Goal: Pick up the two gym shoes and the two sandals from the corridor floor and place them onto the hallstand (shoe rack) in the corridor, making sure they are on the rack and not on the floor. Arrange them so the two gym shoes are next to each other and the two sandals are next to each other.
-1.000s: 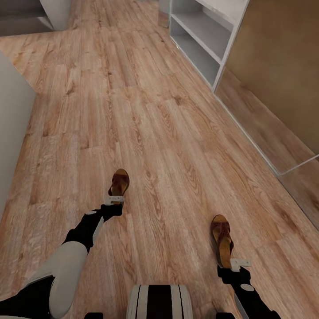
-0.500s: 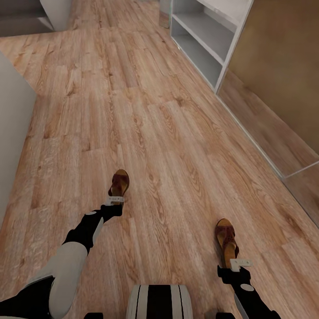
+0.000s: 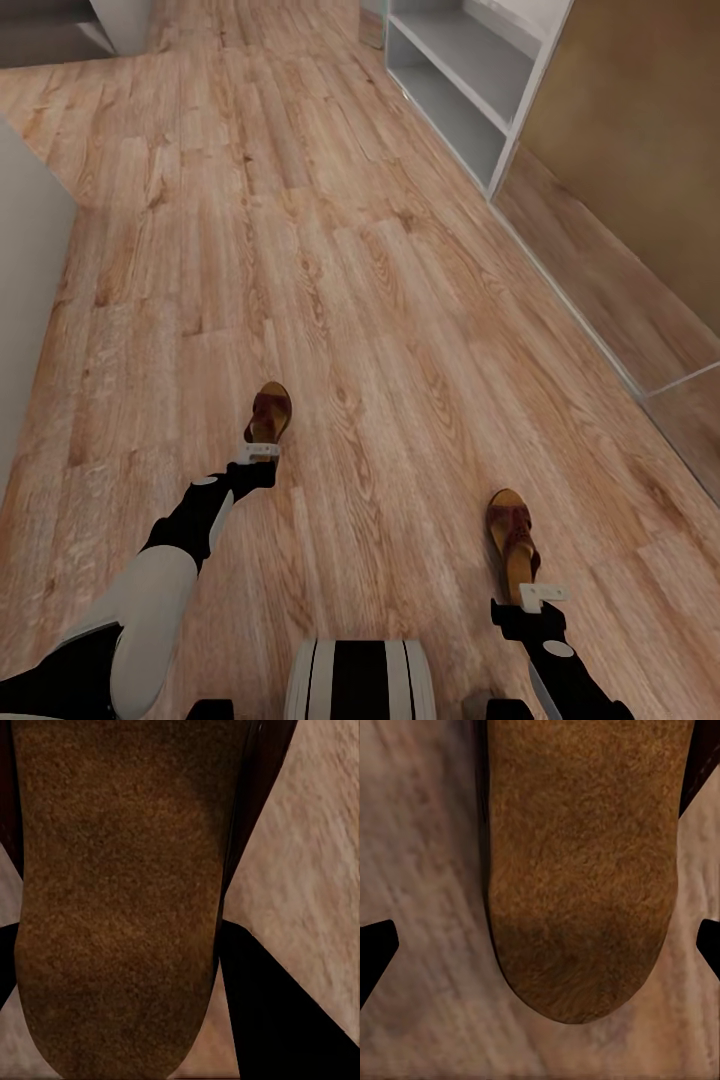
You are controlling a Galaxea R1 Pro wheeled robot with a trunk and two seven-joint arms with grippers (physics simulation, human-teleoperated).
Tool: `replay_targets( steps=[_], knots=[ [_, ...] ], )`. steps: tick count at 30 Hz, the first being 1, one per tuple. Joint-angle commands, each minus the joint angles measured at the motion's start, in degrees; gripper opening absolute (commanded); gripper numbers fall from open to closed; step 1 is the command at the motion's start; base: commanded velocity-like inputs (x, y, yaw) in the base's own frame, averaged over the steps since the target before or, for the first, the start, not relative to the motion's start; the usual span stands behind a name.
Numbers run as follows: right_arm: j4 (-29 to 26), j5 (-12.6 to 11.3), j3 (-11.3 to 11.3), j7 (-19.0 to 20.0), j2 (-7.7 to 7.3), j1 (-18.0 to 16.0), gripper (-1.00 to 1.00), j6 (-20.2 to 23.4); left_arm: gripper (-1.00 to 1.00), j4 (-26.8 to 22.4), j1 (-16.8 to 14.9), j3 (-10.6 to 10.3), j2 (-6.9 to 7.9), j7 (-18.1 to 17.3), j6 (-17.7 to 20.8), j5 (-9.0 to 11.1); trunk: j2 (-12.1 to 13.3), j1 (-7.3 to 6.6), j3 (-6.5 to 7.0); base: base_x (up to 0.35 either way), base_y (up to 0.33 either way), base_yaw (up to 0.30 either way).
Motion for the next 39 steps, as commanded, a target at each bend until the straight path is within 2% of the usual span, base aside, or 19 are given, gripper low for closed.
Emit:
replay_targets(
  steps=[1,21,35,36,39],
  knots=[
    [-0.08,0.6,-0.07,-0.08,0.02,0.0,1.0,0.3,-1.0,-0.15,-0.03,0.49,-0.07,-0.58,0.31,-0.51,-0.03,0.01,-0.32,0.0,0.0,0.0],
    [-0.08,0.6,-0.07,-0.08,0.02,0.0,1.0,0.3,-1.0,-0.16,0.06,0.49,-0.08,-0.58,0.28,-0.43,-0.03,0.01,-0.81,0.001,0.0,0.0],
    [-0.08,0.55,-0.13,-0.08,0.02,0.0,1.0,0.26,-1.0,-0.09,0.06,0.49,-0.09,-0.58,0.29,-0.44,-0.03,0.01,-0.82,0.084,0.0,0.0],
    [-0.08,0.53,-0.14,-0.08,0.02,0.0,-1.0,0.24,-1.0,-0.08,0.06,0.49,-0.09,-0.58,0.29,-0.45,-0.03,0.01,-0.82,0.01,0.0,0.0],
    [-0.08,0.52,-0.15,-0.08,0.02,0.0,-1.0,0.22,-1.0,-0.08,0.06,0.49,-0.09,-0.58,0.26,-0.49,-0.03,0.01,-0.82,0.005,0.0,0.0]
  ],
)
